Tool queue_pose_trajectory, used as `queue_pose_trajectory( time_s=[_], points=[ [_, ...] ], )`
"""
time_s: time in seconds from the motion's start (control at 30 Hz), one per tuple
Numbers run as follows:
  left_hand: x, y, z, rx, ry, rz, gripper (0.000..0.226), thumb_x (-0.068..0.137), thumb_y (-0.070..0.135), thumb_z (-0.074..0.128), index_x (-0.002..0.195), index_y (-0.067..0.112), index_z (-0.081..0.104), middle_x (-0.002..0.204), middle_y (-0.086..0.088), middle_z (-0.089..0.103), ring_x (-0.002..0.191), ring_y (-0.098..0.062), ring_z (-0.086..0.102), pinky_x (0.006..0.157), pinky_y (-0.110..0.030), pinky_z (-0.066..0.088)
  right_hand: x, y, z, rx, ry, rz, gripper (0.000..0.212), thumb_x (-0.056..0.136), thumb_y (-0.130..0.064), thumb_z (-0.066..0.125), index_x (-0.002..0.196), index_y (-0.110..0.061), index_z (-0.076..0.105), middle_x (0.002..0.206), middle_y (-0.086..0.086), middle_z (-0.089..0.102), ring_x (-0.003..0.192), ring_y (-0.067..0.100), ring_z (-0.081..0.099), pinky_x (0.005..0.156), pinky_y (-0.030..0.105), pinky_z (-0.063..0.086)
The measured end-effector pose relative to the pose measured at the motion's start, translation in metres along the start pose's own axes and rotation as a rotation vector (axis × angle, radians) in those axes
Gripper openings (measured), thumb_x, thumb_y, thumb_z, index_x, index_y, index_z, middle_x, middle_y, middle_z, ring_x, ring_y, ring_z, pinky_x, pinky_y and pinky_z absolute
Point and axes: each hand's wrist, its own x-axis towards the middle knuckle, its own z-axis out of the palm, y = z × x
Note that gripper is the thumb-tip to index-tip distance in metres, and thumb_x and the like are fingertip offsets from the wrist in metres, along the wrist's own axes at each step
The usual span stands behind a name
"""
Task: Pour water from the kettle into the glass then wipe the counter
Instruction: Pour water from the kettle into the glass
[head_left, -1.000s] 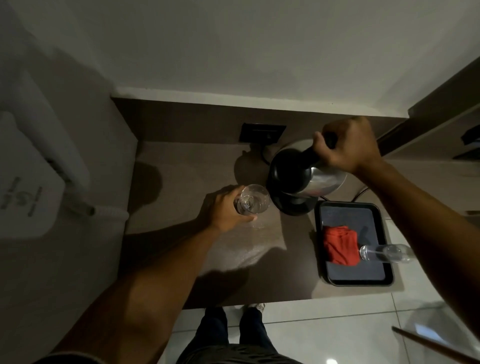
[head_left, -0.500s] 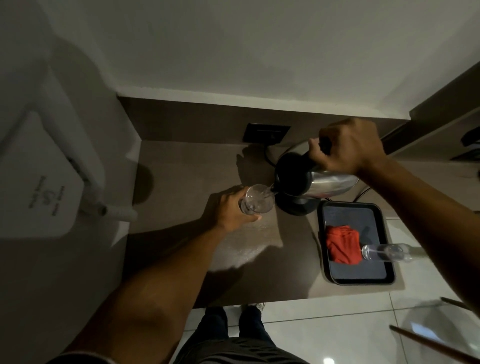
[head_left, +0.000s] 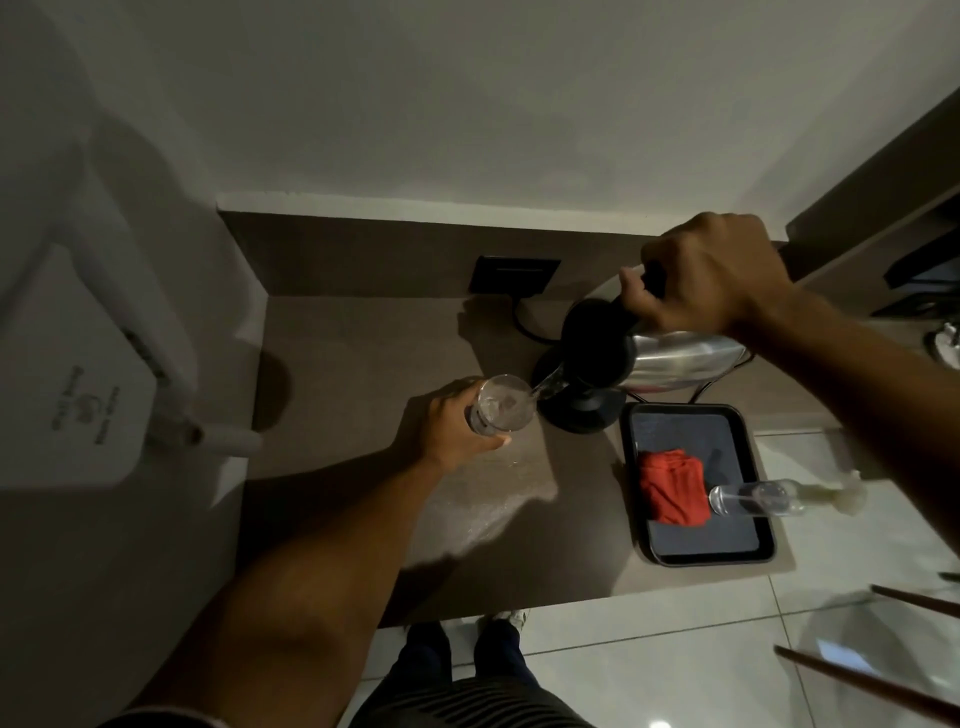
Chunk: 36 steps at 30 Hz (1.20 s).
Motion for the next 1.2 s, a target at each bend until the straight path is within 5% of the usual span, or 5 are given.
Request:
queue_pose_trajectory(
  time_s=[0.23,0.7,1.03,1.2],
  points=[
    [-0.001,0.006,-0.002,0.005,-0.028,-0.010,0.080,0.066,0.033,0.089,0.136,0.013,0.054,0.135,-0.003,0.063,0.126,-0.018,0.058,0.105,-0.028,0.048,-0.001,0.002,-0.009,-0.048,-0.015,-0.004,0.061,0.089,-0.055,0.029,0.048,-0.013,0.042,0.043,0.001,0.031,0.040,0.018,0.022,0.054,0.024,0.028],
    [-0.002,0.007,0.000,-0.036,-0.007,-0.082,0.086,0.062,0.030,0.091,0.137,0.013,0.054,0.135,-0.005,0.063,0.125,-0.019,0.059,0.100,-0.022,0.046,0.002,-0.005,-0.031,-0.051,-0.053,0.039,0.060,0.087,-0.058,0.024,0.048,-0.014,0.038,0.042,-0.003,0.024,0.040,0.019,0.025,0.056,0.026,0.032],
    [-0.005,0.012,-0.004,-0.036,-0.023,-0.065,0.081,0.067,0.027,0.089,0.138,0.013,0.053,0.136,-0.005,0.062,0.128,-0.019,0.056,0.107,-0.031,0.048,0.007,-0.008,-0.033,-0.040,-0.087,-0.008,0.075,0.087,-0.062,0.019,0.056,-0.005,0.057,0.043,-0.002,0.030,0.040,0.018,0.029,0.056,0.024,0.032],
    [-0.006,0.015,-0.007,-0.012,-0.038,-0.078,0.080,0.068,0.029,0.088,0.139,0.017,0.052,0.135,-0.001,0.063,0.126,-0.016,0.057,0.102,-0.022,0.047,0.005,-0.012,-0.027,-0.057,-0.058,-0.020,0.073,0.086,-0.061,0.018,0.054,-0.006,0.055,0.044,-0.002,0.030,0.040,0.018,0.028,0.056,0.023,0.028]
  ],
)
